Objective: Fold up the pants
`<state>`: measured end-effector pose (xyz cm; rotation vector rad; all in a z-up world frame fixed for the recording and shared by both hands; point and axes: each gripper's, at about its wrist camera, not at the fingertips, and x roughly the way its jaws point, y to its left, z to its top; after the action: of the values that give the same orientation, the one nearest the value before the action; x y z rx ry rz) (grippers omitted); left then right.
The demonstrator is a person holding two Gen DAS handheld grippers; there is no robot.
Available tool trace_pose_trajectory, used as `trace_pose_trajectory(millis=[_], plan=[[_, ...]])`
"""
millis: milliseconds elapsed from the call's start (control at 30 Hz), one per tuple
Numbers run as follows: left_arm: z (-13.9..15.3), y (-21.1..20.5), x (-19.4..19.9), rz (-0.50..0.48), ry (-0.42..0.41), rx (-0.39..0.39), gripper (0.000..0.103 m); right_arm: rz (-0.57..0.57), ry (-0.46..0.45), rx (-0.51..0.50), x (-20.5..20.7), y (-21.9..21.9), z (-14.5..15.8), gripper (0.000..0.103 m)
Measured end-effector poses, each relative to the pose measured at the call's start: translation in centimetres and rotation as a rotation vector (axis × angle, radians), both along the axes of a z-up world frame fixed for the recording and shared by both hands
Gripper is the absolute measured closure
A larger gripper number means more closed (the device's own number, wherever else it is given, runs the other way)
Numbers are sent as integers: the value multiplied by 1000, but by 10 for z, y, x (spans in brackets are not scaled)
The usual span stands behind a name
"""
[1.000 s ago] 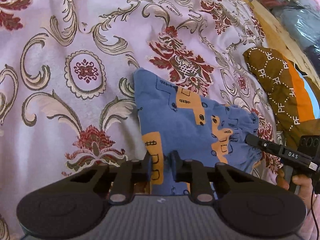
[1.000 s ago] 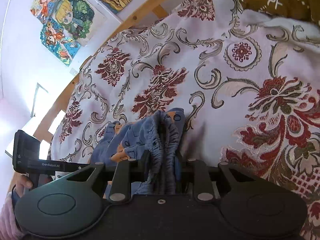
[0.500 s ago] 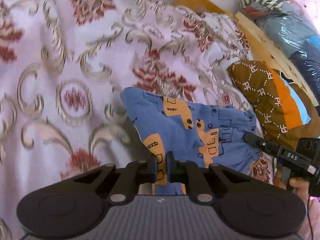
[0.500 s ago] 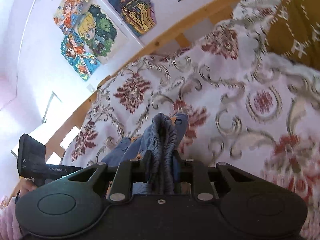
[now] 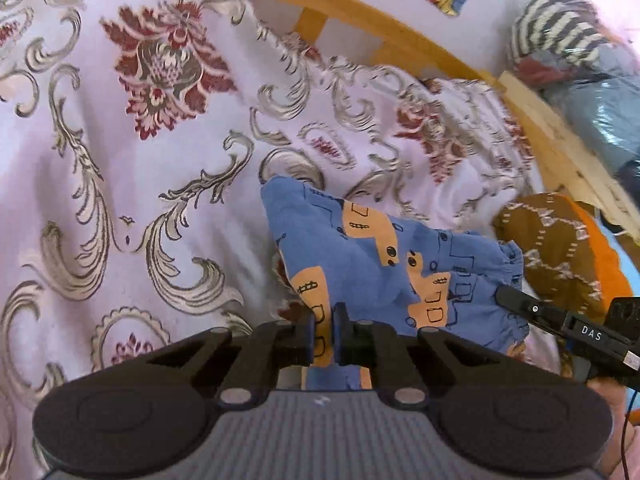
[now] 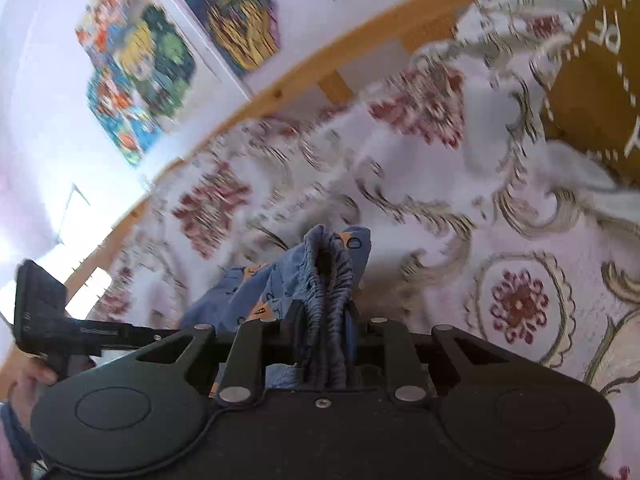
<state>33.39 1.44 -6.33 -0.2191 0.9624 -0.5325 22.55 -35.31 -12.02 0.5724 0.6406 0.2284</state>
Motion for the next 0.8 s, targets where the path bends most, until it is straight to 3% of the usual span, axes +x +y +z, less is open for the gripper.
trace_pose_trajectory(millis=[167,400,567,667,767,800], plan=[[-35,-5,9,-16,16,56,94,-7,26,19,4,-4,-15,81],[-53,14,19,-12,81,-53,92,-1,26,7,6,-3,-16,80],[-58,17,21,-12,91,-67,89,-13,36,10,8,-3,-19,78],[-60,17,23,-2,100,-62,80,-16,36,-40,10,3,-16,74],[-61,20,24,-1,108,-71,79,-14,31,-125,8,13,-6,55],[-61,20,24,1,110,-74,78,-16,26,-152,6,17,-1,42]])
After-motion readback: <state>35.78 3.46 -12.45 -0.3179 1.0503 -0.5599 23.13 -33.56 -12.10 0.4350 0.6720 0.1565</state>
